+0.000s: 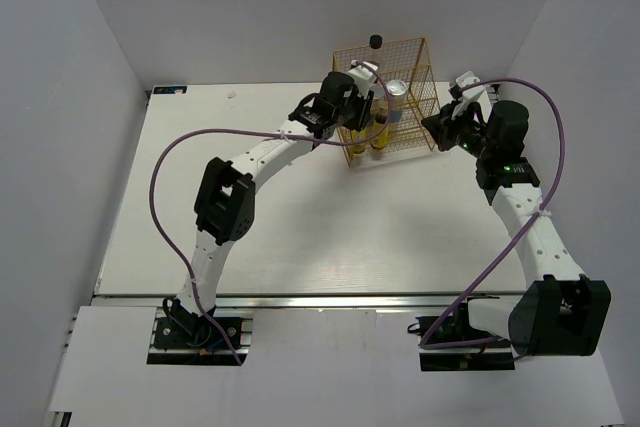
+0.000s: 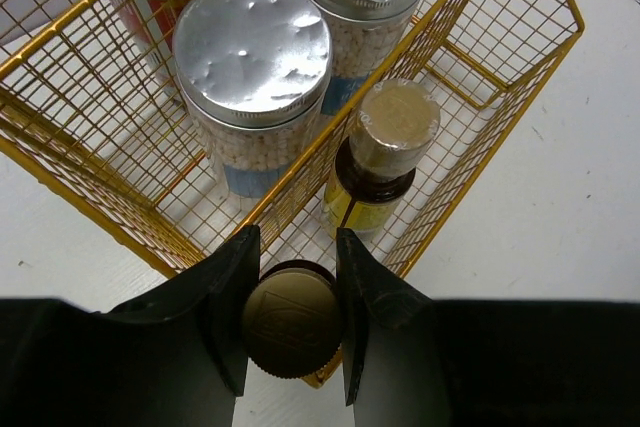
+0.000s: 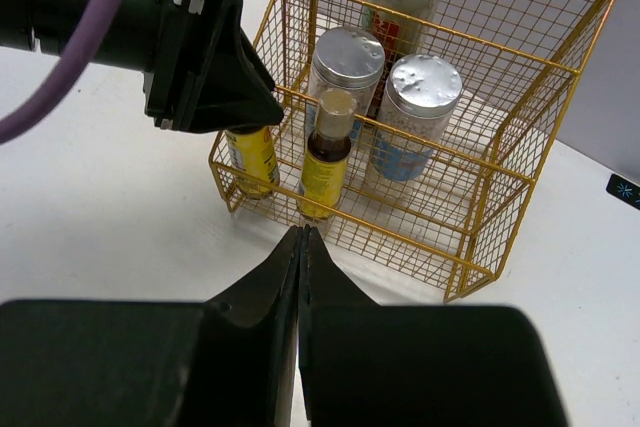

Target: Organize the condiment bottles

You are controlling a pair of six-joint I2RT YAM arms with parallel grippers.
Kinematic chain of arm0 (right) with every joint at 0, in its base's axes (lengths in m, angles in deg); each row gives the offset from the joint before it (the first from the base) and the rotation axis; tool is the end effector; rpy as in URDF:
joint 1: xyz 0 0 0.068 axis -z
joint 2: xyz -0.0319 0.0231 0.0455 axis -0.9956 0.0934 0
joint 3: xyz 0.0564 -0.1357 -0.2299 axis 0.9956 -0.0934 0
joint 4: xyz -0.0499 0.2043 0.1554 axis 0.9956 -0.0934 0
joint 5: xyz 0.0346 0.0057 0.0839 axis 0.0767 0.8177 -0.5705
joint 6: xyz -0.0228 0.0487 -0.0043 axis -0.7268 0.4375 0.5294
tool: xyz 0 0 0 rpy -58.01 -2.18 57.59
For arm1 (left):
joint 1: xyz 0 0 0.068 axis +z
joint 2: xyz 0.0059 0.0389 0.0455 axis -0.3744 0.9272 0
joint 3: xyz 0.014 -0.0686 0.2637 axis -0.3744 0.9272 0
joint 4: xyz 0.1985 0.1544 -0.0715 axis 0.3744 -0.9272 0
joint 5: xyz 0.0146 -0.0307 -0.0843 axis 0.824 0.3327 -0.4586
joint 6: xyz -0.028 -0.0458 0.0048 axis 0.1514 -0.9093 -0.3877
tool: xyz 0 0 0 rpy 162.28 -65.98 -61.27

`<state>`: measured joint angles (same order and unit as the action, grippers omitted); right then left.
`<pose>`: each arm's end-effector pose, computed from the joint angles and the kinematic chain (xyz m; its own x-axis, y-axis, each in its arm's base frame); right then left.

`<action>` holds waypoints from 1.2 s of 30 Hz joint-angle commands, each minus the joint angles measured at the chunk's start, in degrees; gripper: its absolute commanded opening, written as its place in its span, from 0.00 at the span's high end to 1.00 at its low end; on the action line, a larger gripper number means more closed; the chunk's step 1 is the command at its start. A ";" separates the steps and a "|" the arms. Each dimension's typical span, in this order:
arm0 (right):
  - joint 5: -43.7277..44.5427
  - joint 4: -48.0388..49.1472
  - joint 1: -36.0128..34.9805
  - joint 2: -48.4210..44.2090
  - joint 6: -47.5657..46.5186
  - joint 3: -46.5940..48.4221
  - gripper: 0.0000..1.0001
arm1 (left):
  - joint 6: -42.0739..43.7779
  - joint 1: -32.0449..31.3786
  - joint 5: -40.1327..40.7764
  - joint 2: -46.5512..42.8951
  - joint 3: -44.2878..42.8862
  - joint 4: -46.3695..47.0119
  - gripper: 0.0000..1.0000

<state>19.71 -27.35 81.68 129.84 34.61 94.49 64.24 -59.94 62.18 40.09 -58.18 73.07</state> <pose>0.2812 0.0324 0.3586 -0.0319 -0.1553 -0.9874 -0.5566 0.8233 -0.1115 0.4176 -0.3273 0.2823 -0.3872 0.2214 -0.8950 0.6153 0.7850 -0.0721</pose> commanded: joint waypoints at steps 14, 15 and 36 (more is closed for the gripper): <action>-0.17 2.29 0.41 -1.71 0.46 -0.82 1.00 | -0.58 -0.63 0.11 -2.00 4.02 7.06 0.65; -0.17 2.29 0.41 -1.80 0.46 -0.91 1.00 | -0.67 -0.72 0.02 -2.00 4.10 6.97 0.58; -0.61 2.21 0.41 -2.32 0.29 -1.44 1.00 | -0.93 -1.33 1.16 -5.16 5.60 8.28 0.25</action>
<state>19.71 -27.38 81.70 129.47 34.63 93.48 63.39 -61.08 62.33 39.93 -53.09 79.41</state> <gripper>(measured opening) 0.017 0.741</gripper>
